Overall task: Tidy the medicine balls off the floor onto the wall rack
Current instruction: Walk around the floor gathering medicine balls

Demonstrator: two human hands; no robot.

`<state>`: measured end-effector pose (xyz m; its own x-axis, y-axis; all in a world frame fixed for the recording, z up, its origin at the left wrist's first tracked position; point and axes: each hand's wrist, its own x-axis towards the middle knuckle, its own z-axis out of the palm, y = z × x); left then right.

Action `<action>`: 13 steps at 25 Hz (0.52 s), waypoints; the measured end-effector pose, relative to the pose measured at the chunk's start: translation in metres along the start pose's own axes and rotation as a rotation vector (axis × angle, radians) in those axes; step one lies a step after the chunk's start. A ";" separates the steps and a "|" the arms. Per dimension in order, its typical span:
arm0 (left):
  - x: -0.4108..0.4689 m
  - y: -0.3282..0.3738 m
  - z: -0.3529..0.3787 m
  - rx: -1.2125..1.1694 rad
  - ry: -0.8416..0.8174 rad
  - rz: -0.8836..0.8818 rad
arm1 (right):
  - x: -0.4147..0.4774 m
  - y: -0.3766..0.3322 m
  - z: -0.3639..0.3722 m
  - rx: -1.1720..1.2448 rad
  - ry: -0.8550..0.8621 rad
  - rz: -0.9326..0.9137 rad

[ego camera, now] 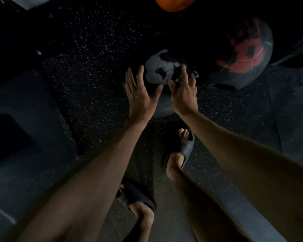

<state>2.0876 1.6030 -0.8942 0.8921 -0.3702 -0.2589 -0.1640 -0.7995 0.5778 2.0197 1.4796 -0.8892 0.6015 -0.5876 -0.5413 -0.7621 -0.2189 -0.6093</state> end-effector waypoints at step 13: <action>0.027 0.034 -0.035 0.280 -0.180 0.051 | -0.007 -0.022 -0.032 -0.056 -0.002 0.057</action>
<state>2.1205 1.5828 -0.8543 0.7953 -0.4708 -0.3820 -0.3384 -0.8675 0.3646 2.0246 1.4634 -0.8537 0.5568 -0.5991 -0.5754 -0.8076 -0.2285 -0.5436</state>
